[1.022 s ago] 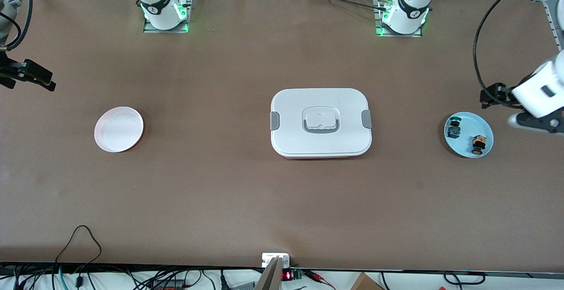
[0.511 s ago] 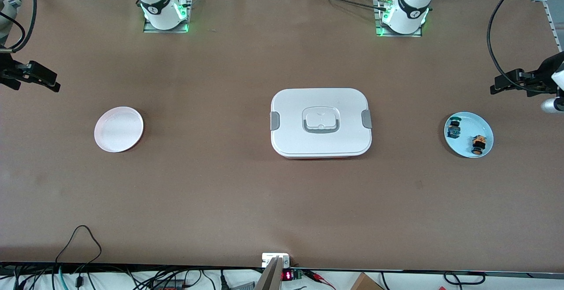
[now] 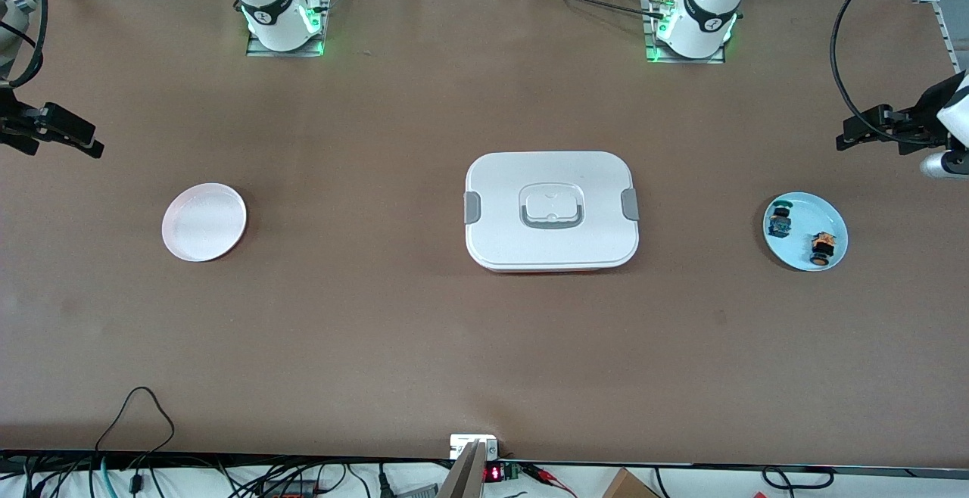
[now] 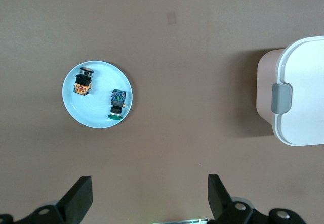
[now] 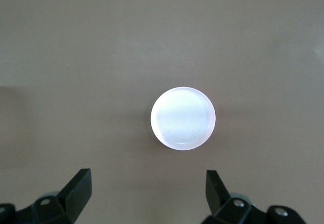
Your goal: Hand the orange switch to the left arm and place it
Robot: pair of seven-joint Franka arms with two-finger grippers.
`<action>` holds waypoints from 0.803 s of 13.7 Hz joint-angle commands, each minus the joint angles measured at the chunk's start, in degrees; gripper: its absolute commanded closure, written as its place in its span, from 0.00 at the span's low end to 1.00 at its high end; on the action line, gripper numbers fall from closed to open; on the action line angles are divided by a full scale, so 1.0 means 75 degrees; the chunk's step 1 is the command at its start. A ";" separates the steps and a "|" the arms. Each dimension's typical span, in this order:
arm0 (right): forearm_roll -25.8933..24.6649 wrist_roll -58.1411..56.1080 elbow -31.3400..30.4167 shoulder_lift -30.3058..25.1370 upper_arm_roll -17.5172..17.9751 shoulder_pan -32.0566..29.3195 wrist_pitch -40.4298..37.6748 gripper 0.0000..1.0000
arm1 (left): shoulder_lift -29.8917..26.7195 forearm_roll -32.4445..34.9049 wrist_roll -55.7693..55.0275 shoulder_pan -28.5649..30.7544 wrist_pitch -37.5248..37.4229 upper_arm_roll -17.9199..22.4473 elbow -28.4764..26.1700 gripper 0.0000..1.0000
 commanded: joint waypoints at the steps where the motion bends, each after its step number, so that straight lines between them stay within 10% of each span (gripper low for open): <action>1: 0.0049 -0.0013 0.0179 0.0028 0.0047 0.0038 -0.0142 0.00 | -0.0118 0.0164 -0.0040 -0.0092 0.0118 0.0010 -0.0046 0.00; 11: -0.0103 -0.0471 0.0203 0.0016 0.0058 0.0049 -0.0248 0.00 | 0.0303 0.0820 -0.0040 -0.0116 0.0095 -0.0002 0.0470 0.00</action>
